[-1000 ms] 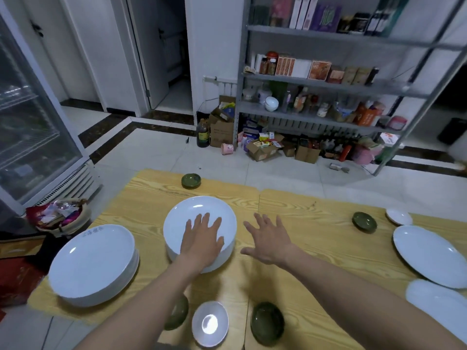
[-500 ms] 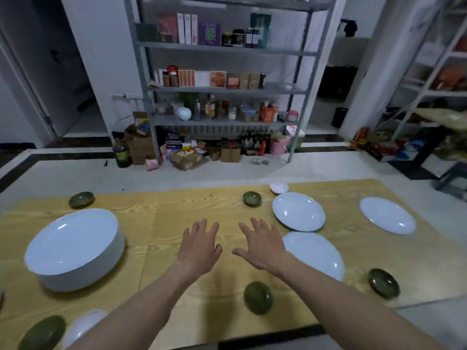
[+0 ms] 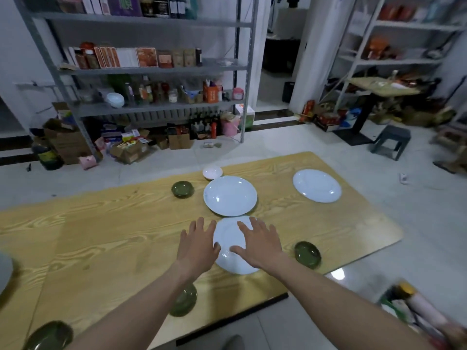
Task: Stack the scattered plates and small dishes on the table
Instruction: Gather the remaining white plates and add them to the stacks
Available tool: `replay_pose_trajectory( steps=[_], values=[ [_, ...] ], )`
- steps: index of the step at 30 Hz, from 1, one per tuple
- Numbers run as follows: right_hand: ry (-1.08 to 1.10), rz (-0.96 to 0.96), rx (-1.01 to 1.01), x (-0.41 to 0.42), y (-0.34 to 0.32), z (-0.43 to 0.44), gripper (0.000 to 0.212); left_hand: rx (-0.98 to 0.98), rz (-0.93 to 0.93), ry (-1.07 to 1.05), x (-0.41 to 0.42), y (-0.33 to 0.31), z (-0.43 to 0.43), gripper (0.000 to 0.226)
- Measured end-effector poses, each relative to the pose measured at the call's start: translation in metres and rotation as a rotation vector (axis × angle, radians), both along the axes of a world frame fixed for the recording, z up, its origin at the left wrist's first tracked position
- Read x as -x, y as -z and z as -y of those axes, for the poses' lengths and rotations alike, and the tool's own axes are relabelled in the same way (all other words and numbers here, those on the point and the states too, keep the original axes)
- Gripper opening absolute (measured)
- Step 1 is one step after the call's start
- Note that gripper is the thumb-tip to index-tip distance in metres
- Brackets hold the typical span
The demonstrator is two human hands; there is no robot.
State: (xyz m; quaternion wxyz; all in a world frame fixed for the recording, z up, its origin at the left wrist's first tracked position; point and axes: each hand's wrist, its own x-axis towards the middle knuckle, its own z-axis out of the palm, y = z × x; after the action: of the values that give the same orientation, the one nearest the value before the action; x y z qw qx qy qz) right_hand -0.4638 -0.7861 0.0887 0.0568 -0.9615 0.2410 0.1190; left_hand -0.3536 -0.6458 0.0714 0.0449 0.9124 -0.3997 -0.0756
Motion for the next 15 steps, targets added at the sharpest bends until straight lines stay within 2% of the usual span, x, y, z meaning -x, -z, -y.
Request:
replay_pose_trajectory(
  steps=[3, 5, 8, 10, 13, 15],
  values=[
    [0.078, -0.009, -0.100, -0.008, 0.012, 0.030, 0.078, -0.017, -0.070, -0.054, -0.009, 0.022, 0.029, 0.059],
    [0.205, 0.022, -0.250, -0.015, 0.024, 0.051, 0.077, 0.007, -0.196, -0.149, -0.015, 0.037, 0.048, 0.057],
    [0.514, 0.156, -0.598, -0.022, 0.041, 0.081, 0.078, 0.096, -0.501, -0.418, -0.028, 0.058, 0.070, 0.065],
    [0.706, 0.210, -0.761, -0.025, 0.054, 0.100, 0.079, 0.140, -0.658, -0.586, -0.038, 0.071, 0.077, 0.074],
    [0.911, 0.204, -0.897, -0.031, 0.076, 0.125, 0.082, 0.248, -0.803, -0.831, -0.046, 0.087, 0.082, 0.079],
    [0.956, 0.177, -0.928, -0.034, 0.091, 0.136, 0.084, 0.269, -0.841, -0.930, -0.047, 0.096, 0.086, 0.068]
  ],
)
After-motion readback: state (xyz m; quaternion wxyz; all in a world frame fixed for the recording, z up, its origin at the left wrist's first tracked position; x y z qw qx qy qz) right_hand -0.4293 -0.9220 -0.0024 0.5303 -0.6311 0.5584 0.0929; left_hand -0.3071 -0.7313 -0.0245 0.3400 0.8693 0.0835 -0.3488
